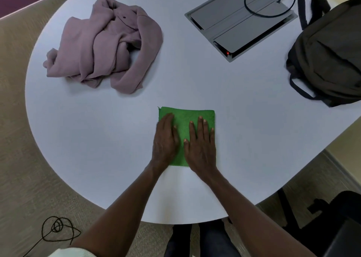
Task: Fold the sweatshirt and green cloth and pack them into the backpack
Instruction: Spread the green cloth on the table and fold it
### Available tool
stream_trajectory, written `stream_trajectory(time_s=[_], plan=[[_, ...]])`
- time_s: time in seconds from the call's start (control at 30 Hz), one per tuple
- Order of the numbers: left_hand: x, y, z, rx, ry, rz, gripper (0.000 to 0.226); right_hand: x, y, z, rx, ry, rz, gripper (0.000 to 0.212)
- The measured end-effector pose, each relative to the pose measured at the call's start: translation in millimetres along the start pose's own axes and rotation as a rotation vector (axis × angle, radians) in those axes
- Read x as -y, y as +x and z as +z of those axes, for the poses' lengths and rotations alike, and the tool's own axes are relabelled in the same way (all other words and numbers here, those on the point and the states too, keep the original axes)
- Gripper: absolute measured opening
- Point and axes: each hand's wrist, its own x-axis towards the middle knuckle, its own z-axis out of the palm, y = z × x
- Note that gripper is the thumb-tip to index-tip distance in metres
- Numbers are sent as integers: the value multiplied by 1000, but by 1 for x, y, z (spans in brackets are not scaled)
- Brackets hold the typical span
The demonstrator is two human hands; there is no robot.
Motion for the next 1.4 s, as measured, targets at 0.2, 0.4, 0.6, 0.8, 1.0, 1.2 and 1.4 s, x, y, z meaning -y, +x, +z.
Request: stream_trajectory(time_s=[0.2,0.4,0.6,0.8,1.0,1.2,1.4], plan=[[20,-17,17,204,320,102,68,-37,24,9,33,-46,-57,72],[19,-15,16,266,434,71,75,-40,24,7,71,-29,-71,74],[7,-11,4,348,361,-30,69,-45,22,-13,93,292,6,85],[-7,-29,-20,131,194,-234,52,-48,-1,-35,4,446,408,71],[-16,-36,-31,34,44,-608,54,-40,-13,-40,171,537,577,57],[-20,-27,-34,48,-44,-828,49,-47,3,-50,310,611,641,40],[-15,-25,-30,134,-66,-886,33,-54,11,-53,347,610,645,19]])
